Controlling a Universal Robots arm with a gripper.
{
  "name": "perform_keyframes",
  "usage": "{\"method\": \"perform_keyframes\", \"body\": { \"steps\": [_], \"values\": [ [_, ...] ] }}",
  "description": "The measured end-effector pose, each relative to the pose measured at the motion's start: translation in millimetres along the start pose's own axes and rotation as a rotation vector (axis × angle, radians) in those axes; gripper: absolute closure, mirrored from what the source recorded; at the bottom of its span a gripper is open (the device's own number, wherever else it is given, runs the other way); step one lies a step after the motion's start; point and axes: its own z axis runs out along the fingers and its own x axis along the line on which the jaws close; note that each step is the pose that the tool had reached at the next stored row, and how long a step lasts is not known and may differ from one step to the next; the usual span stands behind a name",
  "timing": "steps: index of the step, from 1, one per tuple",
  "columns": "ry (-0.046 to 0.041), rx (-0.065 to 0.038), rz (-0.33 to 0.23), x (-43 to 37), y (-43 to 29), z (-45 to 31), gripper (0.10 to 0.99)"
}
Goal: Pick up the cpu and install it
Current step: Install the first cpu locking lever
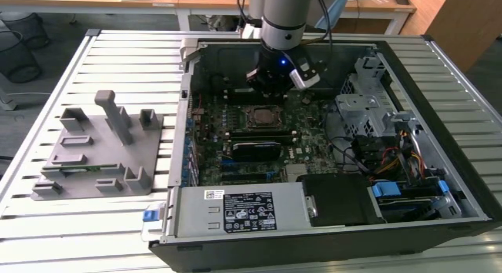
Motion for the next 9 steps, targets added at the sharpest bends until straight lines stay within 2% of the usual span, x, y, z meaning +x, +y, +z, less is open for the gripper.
{"method": "perform_keyframes", "body": {
  "steps": [2,6,9],
  "values": [
    [0.0001,0.001,0.0,-0.1,0.2,-2.2,0.98],
    [0.0008,0.007,0.0,0.1,-0.4,-2.3,0.98],
    [0.0007,0.007,0.0,0.1,-1.1,-2.3,0.98]
  ]
}}
